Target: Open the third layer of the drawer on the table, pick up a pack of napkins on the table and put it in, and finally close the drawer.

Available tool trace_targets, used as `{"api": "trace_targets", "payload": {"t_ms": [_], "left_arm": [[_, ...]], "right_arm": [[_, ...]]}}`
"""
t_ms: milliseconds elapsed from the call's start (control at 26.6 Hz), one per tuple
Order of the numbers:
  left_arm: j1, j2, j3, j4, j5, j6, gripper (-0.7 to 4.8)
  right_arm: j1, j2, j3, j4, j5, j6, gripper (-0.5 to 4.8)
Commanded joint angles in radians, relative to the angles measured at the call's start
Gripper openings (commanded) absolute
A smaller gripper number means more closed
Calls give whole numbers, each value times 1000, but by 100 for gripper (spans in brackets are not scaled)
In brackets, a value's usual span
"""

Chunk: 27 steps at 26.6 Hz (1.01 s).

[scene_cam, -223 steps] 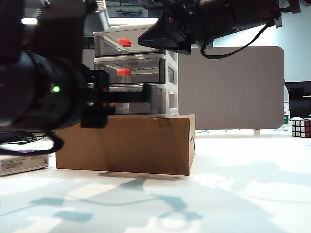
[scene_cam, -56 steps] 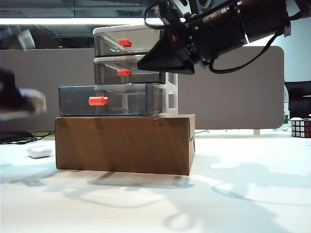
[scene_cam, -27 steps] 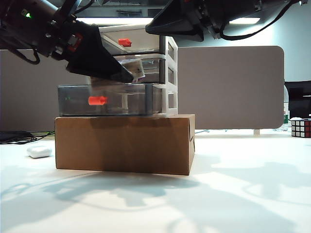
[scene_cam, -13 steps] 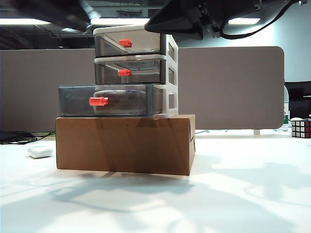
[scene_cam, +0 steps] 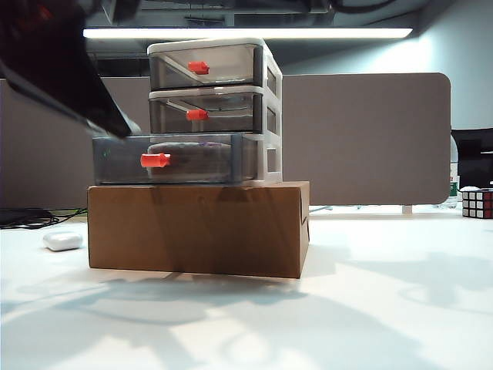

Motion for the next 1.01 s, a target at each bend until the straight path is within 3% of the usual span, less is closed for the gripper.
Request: {"api": "trace_targets", "payload": {"t_ms": [38,526,1014], "left_arm": [[0,39,1,39,3,1,-6],[0,80,0,138,-39,0,-6],[1,135,0,306,-151,0,-6]], "right_arm": [[0,5,39,5,43,-34,-6],[-9,188,294,-275,150,-63,-6],[-9,188,309,-415,224,-82,-6]]}}
